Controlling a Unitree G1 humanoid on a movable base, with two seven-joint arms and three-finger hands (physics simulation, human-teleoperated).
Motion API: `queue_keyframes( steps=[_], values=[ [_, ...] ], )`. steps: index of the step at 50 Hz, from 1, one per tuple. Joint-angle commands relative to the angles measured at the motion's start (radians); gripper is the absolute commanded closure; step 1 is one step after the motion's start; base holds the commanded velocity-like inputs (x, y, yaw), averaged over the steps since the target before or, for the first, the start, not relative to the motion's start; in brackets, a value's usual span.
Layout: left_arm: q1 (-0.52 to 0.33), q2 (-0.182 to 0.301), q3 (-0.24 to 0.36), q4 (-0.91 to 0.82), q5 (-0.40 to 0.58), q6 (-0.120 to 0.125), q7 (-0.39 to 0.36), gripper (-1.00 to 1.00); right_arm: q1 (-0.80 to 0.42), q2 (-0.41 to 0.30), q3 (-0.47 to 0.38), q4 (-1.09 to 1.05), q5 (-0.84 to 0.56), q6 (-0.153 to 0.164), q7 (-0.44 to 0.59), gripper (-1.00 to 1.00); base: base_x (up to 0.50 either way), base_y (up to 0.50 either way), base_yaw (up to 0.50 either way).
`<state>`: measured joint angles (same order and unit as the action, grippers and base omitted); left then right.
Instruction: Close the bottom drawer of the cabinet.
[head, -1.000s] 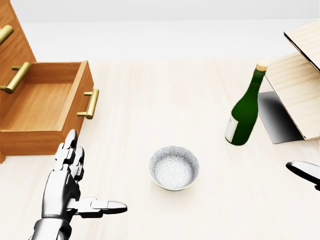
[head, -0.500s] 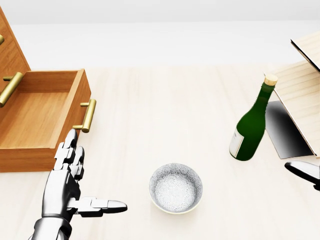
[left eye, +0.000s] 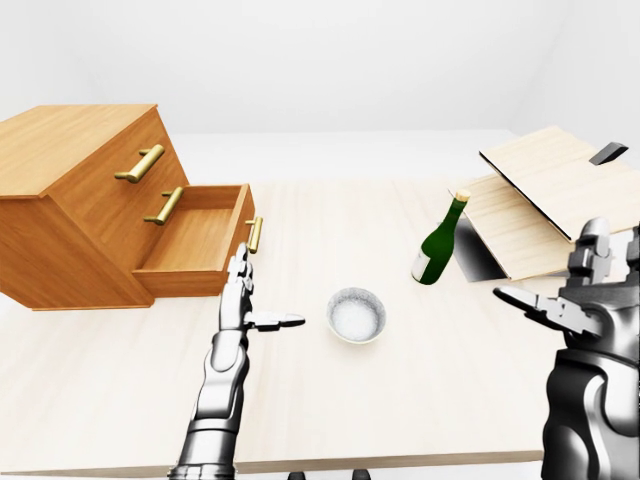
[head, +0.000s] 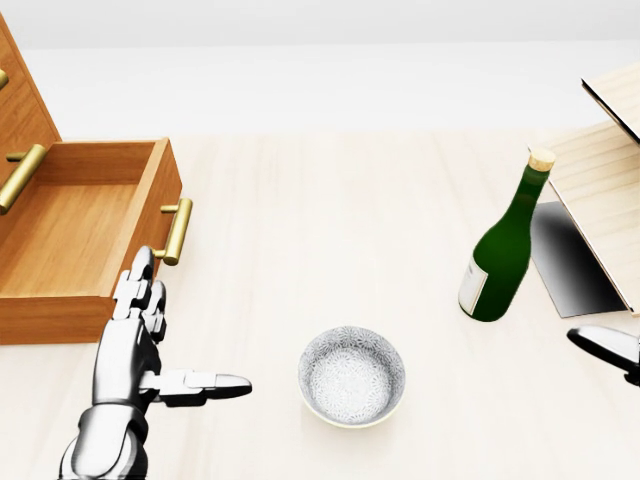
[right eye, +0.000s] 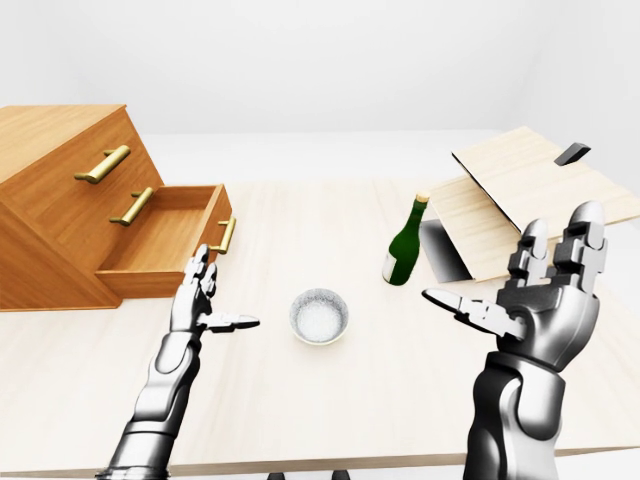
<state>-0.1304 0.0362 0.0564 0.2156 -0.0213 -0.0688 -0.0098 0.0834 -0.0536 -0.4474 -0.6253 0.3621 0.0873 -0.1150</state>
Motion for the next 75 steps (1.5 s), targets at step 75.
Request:
queue_keyframes(
  steps=[75],
  values=[
    [-0.605,0.265,0.155,1.021,-0.181,-0.018,0.1,-1.0,-0.003,0.0,0.023,0.02,-0.011,0.0,0.021,-1.0,0.0,0.0,0.0]
  ],
)
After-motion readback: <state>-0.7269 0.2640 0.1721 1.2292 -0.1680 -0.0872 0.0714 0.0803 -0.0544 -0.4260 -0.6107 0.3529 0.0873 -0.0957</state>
